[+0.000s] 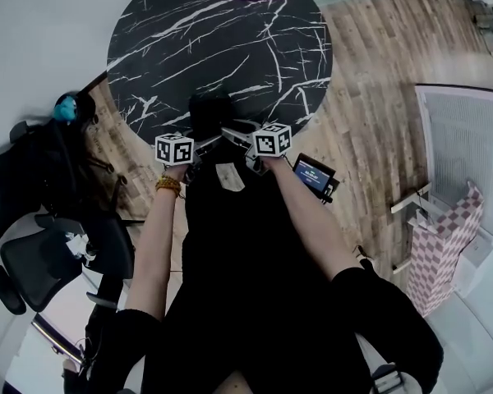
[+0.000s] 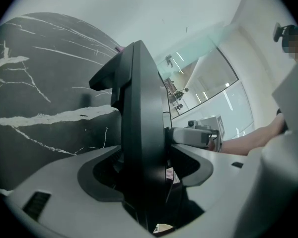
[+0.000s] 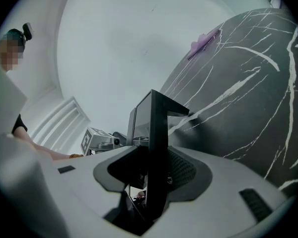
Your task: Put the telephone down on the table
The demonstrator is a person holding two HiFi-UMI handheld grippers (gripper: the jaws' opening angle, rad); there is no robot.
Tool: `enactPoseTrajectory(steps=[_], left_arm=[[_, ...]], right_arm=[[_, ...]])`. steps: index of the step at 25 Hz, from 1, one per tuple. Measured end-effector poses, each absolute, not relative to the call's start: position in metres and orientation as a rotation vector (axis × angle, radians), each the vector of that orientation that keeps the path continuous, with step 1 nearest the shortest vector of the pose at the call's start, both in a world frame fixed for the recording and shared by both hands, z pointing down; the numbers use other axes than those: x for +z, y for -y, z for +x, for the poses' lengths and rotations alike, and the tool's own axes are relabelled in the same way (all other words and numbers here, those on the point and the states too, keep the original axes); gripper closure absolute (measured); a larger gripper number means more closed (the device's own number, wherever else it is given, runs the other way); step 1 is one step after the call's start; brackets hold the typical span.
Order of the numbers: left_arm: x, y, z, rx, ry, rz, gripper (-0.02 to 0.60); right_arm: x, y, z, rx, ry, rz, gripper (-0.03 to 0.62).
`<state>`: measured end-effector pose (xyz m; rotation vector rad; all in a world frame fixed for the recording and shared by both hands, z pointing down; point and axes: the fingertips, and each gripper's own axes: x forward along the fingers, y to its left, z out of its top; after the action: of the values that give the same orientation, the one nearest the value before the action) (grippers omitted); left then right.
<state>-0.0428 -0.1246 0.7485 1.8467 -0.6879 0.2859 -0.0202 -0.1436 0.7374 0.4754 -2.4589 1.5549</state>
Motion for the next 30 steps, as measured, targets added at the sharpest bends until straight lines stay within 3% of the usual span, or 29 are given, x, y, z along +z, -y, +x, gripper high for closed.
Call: enactPoseTrajectory(steps=[30], left_arm=[[0.756, 0.139, -0.051, 0.469, 0.910, 1.987, 0.252]], right_arm=[[0.745, 0.154, -0.020, 1.416, 2.462, 0.527, 0.410]])
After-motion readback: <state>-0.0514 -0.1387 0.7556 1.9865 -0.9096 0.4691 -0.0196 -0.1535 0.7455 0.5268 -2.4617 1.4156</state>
